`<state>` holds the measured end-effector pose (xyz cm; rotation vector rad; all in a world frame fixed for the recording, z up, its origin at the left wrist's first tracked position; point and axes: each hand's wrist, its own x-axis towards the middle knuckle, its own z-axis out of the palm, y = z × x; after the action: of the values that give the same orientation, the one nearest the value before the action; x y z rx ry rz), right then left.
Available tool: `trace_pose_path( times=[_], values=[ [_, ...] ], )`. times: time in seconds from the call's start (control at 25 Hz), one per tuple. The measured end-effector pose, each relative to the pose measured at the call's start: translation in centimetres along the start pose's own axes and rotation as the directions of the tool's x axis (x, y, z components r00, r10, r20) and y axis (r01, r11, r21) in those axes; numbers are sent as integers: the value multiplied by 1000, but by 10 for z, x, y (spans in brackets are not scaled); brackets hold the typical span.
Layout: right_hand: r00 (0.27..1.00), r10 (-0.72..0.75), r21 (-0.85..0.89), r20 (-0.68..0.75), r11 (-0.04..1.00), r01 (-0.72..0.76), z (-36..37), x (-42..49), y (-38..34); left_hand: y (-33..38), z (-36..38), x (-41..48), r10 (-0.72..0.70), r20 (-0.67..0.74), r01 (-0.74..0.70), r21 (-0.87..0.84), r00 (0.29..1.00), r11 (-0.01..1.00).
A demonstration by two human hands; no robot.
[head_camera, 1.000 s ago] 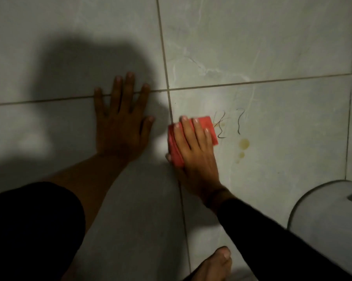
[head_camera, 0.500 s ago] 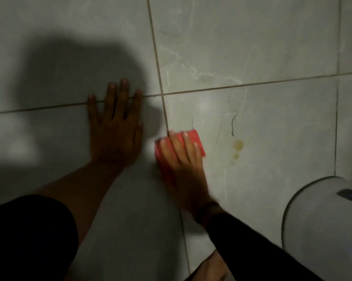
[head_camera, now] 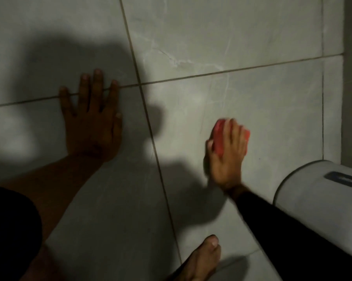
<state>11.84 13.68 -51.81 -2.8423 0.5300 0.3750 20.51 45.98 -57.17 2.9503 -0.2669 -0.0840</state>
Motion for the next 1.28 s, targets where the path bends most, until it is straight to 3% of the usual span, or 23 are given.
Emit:
trace_pose_path(
  times=[0.08, 0.16, 0.28, 0.36, 0.48, 0.52, 0.6, 0.68, 0.8, 0.88, 0.96, 1.12, 1.2, 1.28],
  values=[
    [973, 185, 35, -135, 983, -182, -8, 70, -14, -2, 5, 3, 11, -6, -11, 21, 1000, 1000],
    [983, 44, 25, -176, 999, -41, 3, 75, -40, -5, 7, 3, 16, -3, -16, 11, 1000, 1000],
    [992, -90, 12, 83, 996, 89, 22, -48, -33, -4, 0, 2, 4, 12, -4, -6, 1000, 1000],
    [992, 29, 16, 119, 999, -31, 11, -86, -1, -1, -5, 1, 1, 21, -1, -11, 1000, 1000],
    [986, 163, 32, -32, 986, -162, 1, -6, -8, 0, -6, 3, -4, 35, 4, 0, 999, 1000],
    [991, 104, 40, -84, 994, -100, 1, 26, -32, 0, -6, 2, -6, 33, 6, -4, 999, 1000],
    [973, -192, -4, -129, 981, 193, 19, 47, -87, 0, -5, 1, 2, 17, -2, 3, 1000, 1000],
    [923, -381, -62, -56, 924, 377, 47, -9, -114, 2, -6, 4, 0, 22, 0, -14, 1000, 1000],
    [882, -428, -48, 199, 894, 445, 47, -134, -86, 3, -8, 1, -9, 35, 9, 3, 999, 1000],
    [864, -437, -24, 251, 889, 457, 42, -136, -70, 3, -8, 2, -1, 33, 0, 14, 999, 1000],
    [872, -459, -38, 172, 881, 472, 42, -73, -95, 6, -9, 3, 6, 39, -6, 7, 999, 1000],
    [822, -568, -35, 41, 821, 570, 22, 61, -132, 3, -7, 2, 5, 42, -6, 9, 999, 1000],
    [910, -414, -89, -36, 908, 409, -2, 90, -84, 1, -6, 0, 6, 40, -7, 16, 999, 1000],
    [989, -9, 7, -150, 1000, 10, -27, 109, -25, 2, -5, -1, 5, 45, -6, 17, 999, 1000]
  ],
)
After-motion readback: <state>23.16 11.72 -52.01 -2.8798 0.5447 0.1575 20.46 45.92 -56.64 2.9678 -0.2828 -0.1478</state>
